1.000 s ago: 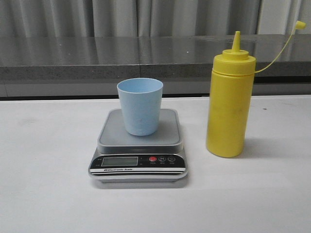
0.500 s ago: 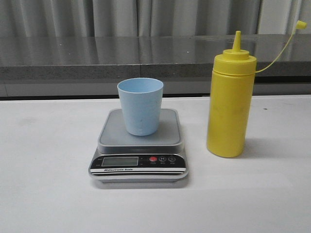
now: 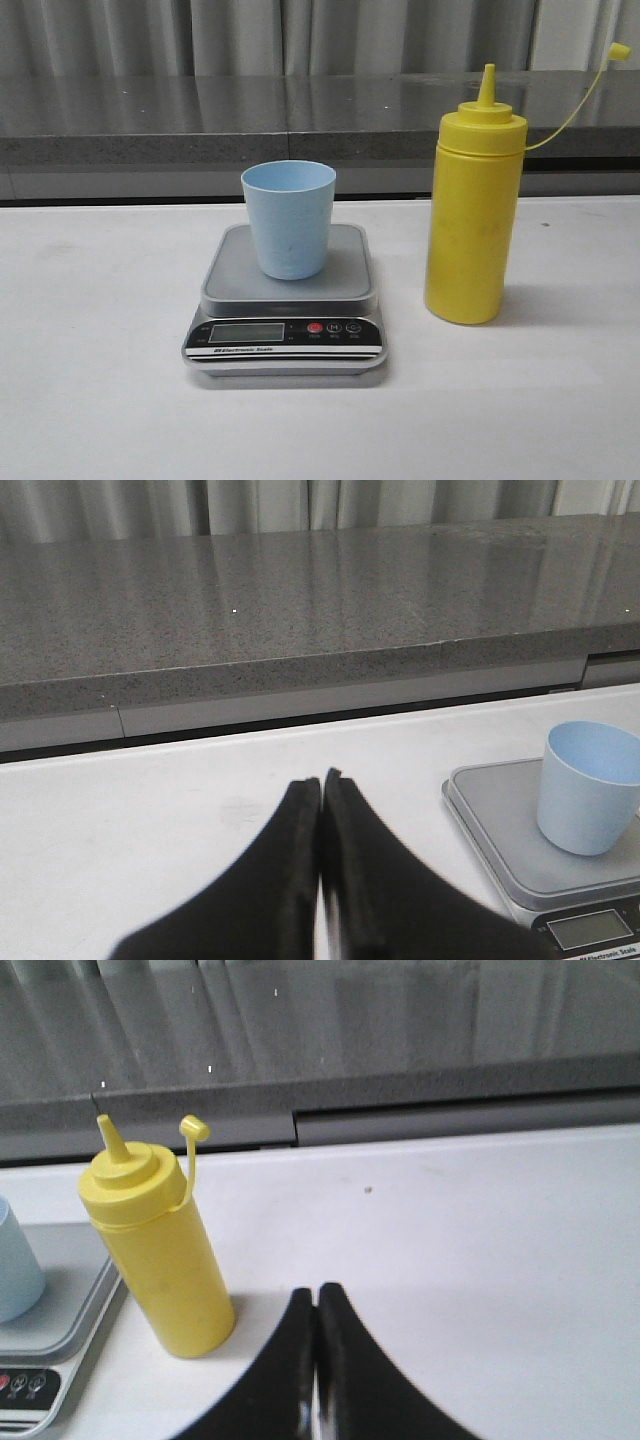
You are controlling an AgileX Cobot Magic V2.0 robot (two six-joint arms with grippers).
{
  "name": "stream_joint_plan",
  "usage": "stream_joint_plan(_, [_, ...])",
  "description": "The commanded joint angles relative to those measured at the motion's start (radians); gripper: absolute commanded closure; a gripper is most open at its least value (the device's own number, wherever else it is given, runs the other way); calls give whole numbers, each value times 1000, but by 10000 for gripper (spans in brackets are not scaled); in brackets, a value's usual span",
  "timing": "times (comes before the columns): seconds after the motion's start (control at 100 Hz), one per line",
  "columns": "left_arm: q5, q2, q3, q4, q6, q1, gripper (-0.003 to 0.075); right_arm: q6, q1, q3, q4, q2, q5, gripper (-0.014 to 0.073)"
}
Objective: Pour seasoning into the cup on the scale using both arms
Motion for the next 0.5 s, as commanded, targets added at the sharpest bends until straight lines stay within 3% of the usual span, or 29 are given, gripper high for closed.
stream_joint_plan(0.0, [-84,3,-25,0,-12,6,740,1,-5,-122,17,130,-1,662])
stream_joint_plan(0.24, [-84,3,-25,0,-12,6,740,1,-5,-186,189,323,-110,662])
stream_joint_plan(0.49, [-84,3,-25,0,-12,6,740,-120,72,-179,190,398,-122,655])
